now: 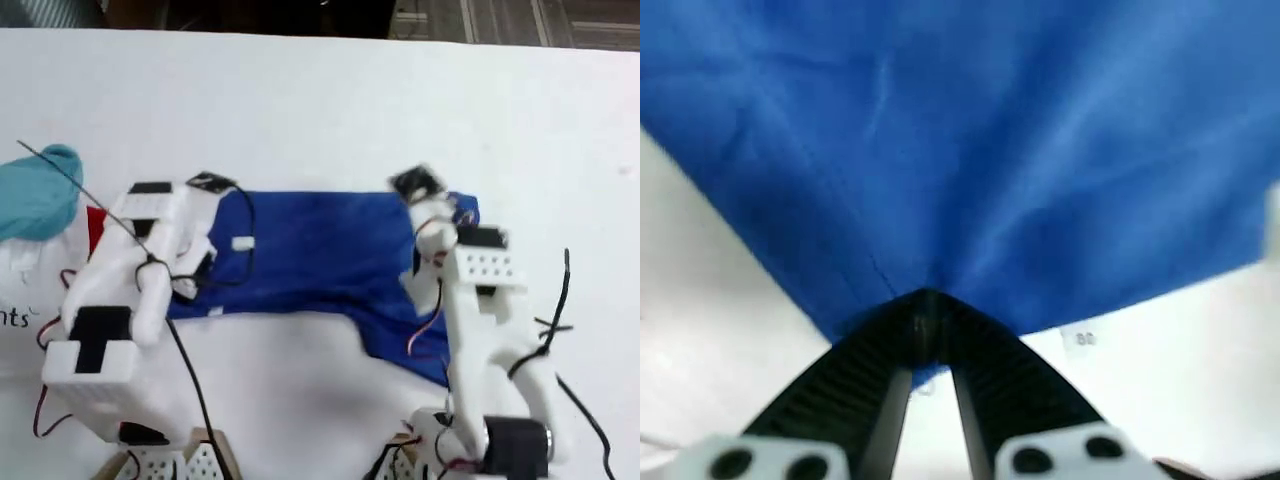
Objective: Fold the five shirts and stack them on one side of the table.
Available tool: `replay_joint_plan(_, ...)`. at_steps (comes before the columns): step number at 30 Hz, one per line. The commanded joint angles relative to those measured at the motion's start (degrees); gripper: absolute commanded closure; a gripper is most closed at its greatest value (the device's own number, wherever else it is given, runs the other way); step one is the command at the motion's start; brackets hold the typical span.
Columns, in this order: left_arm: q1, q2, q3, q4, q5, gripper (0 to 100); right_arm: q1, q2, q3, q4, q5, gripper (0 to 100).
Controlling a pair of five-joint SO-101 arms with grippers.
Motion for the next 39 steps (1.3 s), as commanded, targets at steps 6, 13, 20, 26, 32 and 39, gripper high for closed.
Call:
replay_joint_plan(6,5.5,-0.9,-8.0,8.1,3.9,97,-1.2,-13.1,2.7,-1.5,3.7,97.8)
replay_joint_plan(13,3.3,-0.5,-16.5,12.0,4.0,97,-3.4,-10.9,2.7,-11.0,-7.6,97.8)
replay_joint_plan(20,-2.0,-0.3,-9.4,-6.9,9.1,97,-14.5,4.8,0.9,-13.7,-9.8,97.8)
replay_joint_plan(26,-2.2,-0.7,2.7,-23.6,9.2,97,-14.9,8.4,-4.2,-3.6,-12.7,97.8)
replay_joint_plan(32,-2.0,-0.6,3.1,-24.9,11.3,97,-14.9,3.6,-7.3,11.3,-6.9,97.8)
replay_joint_plan(39,-2.1,-0.4,3.1,-25.0,13.6,97,-10.6,-5.4,-6.3,1.6,-6.9,97.8)
